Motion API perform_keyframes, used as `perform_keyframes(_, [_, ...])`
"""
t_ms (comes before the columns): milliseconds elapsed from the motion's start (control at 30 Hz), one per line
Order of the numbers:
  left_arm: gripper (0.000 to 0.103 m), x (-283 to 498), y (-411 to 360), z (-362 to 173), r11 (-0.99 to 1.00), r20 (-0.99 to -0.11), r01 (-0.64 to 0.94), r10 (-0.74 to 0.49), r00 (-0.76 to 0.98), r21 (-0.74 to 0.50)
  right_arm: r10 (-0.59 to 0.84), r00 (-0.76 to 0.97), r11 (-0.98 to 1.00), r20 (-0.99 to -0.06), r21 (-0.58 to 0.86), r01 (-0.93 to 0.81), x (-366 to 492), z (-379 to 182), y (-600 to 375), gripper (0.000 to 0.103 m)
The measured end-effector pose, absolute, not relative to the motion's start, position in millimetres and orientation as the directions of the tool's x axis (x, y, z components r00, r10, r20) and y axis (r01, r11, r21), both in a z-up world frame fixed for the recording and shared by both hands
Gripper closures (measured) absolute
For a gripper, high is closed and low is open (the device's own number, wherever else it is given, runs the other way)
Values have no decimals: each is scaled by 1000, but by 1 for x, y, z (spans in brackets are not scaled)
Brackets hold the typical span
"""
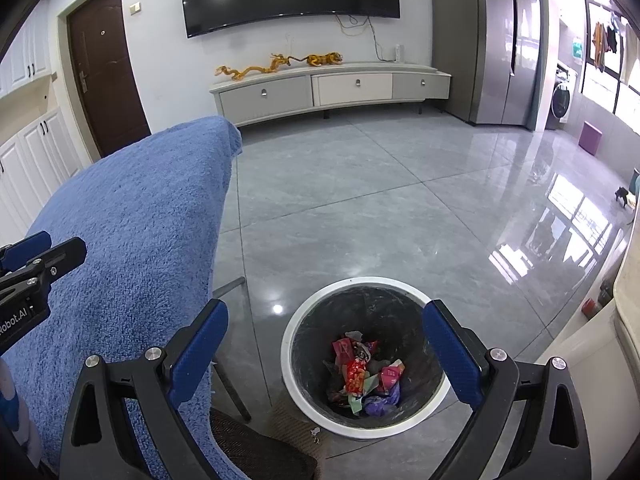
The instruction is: Collect trash
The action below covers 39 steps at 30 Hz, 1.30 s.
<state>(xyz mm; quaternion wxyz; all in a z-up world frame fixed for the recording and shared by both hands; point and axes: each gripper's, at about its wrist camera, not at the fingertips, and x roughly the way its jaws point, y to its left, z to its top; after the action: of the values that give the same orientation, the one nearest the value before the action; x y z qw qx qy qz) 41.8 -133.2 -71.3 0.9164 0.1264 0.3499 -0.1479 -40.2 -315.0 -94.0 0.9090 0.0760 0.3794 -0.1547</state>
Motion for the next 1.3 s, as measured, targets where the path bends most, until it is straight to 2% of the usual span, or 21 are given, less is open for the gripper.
perform_keyframes(133, [43,38,-132,-71,923,-676,363,-188,712,126,-224,665,940,-713,21,339,-40,-94,-315,6])
perform_keyframes(233, [28,37,-129,-71,925,-668,359,-187,721,128,-225,666,940,-711,21,340,-41,-93,-315,6])
perform_keyframes(1300, [27,29,-122,-67,920,-655,368,-195,730,136,-233,673,945,-702,1,328,-46,-89,-309,6])
